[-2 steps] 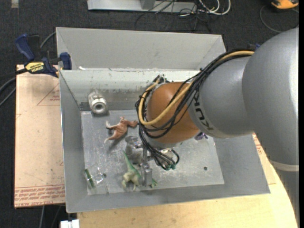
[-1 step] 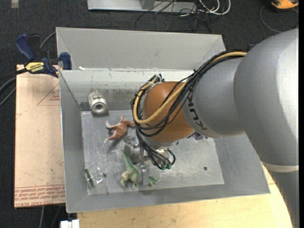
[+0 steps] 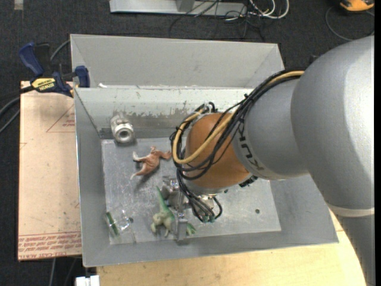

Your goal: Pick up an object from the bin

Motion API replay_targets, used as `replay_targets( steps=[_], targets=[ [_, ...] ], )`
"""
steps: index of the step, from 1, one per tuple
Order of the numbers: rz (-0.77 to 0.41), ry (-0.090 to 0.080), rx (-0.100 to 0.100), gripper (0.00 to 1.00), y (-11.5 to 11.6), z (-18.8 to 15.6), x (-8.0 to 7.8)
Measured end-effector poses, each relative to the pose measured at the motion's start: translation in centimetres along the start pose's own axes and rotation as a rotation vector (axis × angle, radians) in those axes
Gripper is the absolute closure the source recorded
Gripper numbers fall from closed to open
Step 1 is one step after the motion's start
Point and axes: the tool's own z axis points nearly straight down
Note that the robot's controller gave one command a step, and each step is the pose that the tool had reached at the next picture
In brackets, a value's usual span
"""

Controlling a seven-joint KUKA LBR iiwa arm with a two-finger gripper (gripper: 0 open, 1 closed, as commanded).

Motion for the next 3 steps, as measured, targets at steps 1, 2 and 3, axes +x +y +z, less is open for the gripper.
replay_targets(
  steps=[1,2,3],
  targets=[
    [-0.001,0.001,0.001,0.00,0.1,0.0,0.1],
    [-0.169,-0.002,-0.001,1.00,4.3,0.0,1.1],
    [-0.168,-0.003,-0.001,1.00,4.3,0.0,1.0]
  ],
)
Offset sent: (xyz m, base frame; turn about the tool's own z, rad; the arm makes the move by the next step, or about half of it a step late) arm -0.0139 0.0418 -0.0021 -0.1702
